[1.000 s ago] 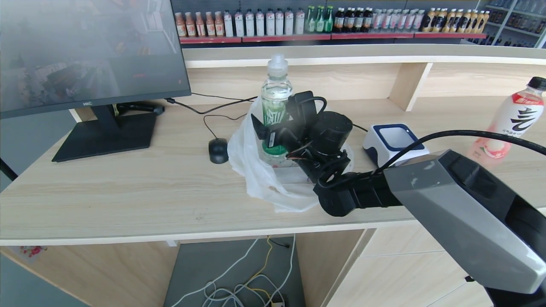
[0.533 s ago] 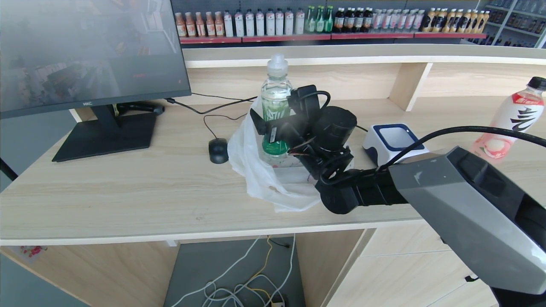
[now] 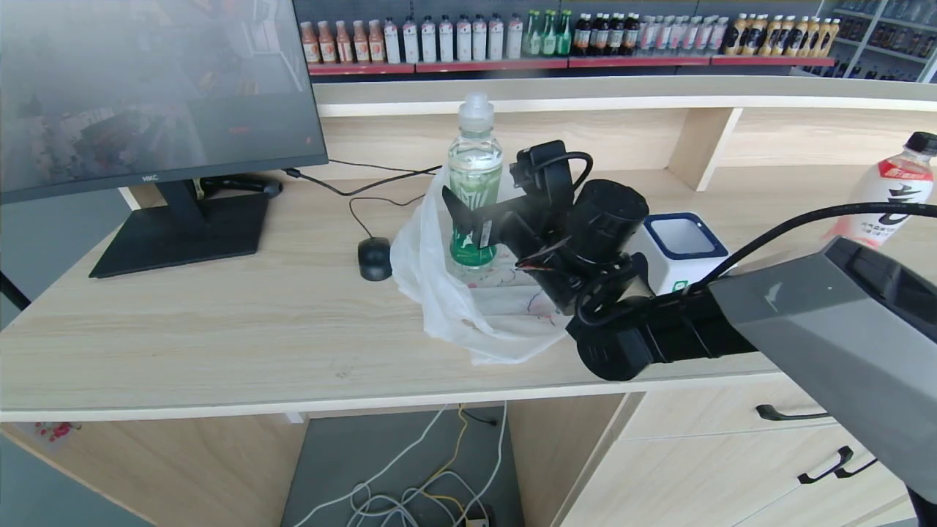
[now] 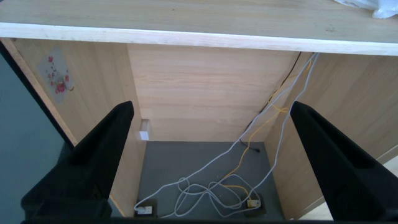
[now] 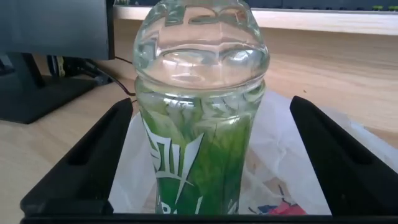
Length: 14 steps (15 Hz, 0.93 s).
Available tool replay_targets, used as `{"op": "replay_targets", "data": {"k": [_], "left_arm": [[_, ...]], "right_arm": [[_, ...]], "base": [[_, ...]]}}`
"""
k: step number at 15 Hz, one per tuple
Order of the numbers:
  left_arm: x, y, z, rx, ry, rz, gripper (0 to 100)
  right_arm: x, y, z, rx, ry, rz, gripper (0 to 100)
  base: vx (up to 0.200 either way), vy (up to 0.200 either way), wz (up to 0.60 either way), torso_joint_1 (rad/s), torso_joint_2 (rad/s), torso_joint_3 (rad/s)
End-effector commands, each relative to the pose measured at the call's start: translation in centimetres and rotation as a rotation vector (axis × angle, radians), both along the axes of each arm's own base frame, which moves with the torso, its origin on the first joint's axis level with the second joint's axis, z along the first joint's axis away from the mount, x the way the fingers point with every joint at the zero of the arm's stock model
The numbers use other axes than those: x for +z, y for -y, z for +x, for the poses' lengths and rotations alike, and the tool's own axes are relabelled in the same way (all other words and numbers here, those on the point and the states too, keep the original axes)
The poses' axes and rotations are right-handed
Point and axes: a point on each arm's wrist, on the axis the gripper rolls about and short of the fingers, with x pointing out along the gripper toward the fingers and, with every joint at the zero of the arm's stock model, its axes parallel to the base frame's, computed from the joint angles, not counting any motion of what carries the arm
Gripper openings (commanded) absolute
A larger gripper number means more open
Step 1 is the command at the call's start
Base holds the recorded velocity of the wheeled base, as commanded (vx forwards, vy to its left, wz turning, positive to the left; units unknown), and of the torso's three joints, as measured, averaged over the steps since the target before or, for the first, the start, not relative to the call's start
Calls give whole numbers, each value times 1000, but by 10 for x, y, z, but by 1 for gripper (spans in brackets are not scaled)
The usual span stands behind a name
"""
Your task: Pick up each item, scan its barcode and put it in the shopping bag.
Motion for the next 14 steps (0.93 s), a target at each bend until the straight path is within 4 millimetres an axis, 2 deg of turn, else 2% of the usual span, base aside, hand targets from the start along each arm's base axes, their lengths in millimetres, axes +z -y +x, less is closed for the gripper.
{"op": "replay_targets", "data": {"k": [1,3,7,11,14], "left_arm": [[0,0,0,2,1,0,100],[0,0,0,0,1,0,100],[0,0,0,0,1,6,100],[0,0,0,0,1,5,100],[0,0,0,2,1,3,100]], "right_arm": [[8,14,-26,2,14,-17,100],[9,25,-51,14,24,-19,100],[12,64,-101,13,19,-22,100],[-12,82,-125,19,-8,-14,100],[-17,89,-133,19,-35,-29,100]], "base": [[0,0,0,0,0,0],[0,0,0,0,0,0],[0,0,0,0,0,0],[0,0,0,0,0,0],[0,0,0,0,0,0]]}}
